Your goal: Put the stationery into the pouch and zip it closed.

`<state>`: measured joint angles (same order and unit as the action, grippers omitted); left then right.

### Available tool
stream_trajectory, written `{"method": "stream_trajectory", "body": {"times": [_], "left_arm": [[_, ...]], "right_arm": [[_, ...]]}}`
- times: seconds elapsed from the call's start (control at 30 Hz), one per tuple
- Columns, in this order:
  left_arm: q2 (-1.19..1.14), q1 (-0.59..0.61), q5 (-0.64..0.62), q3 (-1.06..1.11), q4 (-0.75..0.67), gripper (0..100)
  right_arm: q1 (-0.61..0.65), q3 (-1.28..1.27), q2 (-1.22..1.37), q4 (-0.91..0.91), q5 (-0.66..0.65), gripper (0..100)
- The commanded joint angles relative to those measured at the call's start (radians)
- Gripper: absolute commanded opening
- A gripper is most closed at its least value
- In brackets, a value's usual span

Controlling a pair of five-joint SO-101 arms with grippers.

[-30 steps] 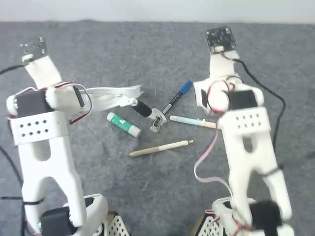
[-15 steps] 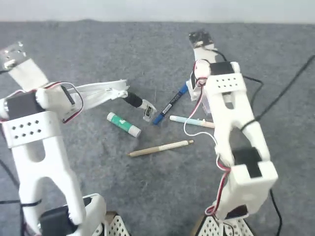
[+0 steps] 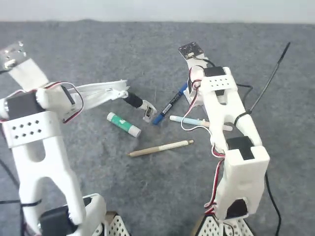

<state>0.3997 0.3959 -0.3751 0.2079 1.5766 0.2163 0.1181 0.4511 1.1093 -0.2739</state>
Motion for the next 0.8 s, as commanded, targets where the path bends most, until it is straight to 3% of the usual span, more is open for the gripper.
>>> {"method": "stream_trajectory", "body": {"times": [0.0,0.67,0.77], "left_arm": [[-0.005,0.006,-0.008,-0.004,-0.028,1],[-0.006,0.008,-0.006,-0.004,-0.025,1],[-0.006,0.008,-0.006,-0.004,-0.025,1]], "right_arm": [[-0.016,0.061,-0.001,-0.038,-0.015,15.4],[-0.053,0.060,0.076,-0.168,-0.009,15.3],[-0.050,0.061,0.105,-0.202,-0.015,9.5]]}}
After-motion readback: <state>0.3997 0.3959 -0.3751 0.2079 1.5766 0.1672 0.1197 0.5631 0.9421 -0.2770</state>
